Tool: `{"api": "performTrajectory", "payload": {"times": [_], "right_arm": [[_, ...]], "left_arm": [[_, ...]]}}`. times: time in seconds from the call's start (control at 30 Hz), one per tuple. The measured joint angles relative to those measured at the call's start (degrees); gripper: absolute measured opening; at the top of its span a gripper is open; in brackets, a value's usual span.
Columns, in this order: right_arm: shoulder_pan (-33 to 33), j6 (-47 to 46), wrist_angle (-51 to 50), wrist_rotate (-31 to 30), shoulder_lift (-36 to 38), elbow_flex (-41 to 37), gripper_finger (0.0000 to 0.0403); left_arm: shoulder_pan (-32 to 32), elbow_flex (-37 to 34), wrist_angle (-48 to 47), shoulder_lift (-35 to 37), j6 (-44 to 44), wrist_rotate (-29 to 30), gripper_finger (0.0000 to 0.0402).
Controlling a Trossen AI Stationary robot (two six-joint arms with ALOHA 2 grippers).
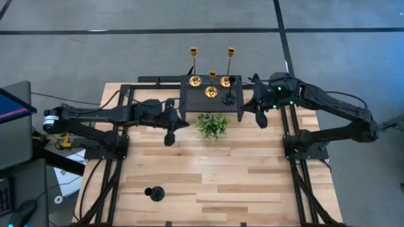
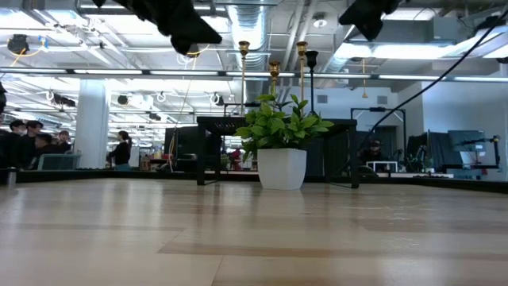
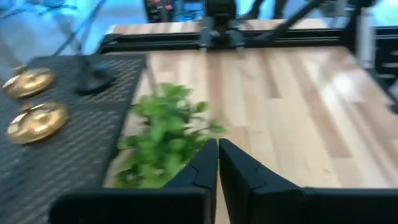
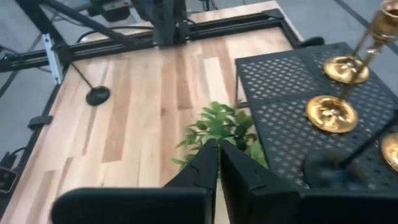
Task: Pick & Place candle stick holders
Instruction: Put the black candle holder on the shelf
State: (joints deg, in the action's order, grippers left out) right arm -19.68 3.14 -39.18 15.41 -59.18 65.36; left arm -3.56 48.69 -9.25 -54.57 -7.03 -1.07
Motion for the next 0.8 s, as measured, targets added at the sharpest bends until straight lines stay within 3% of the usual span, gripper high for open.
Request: {"api": "performTrajectory", "payload": {"times": [0.5,0.63,0.8], "right_arm": [[13.46,0.1,1.98,-4.74,-2.14,-1.03,0.0],[17.79,-2.07,4.07,-9.53,0.06,-5.38,0.0],[22.33,-3.41,11.89,-12.97,5.41,-13.82,0.0]], "left_arm": [[18.54,0.0,-0.74,0.59,-0.85,4.28,0.0005],[22.39,-1.52,-1.42,1.1,-1.73,5.15,0.0004],[25.89,-5.03,-0.47,3.41,0.03,12.51,0.0004]]}}
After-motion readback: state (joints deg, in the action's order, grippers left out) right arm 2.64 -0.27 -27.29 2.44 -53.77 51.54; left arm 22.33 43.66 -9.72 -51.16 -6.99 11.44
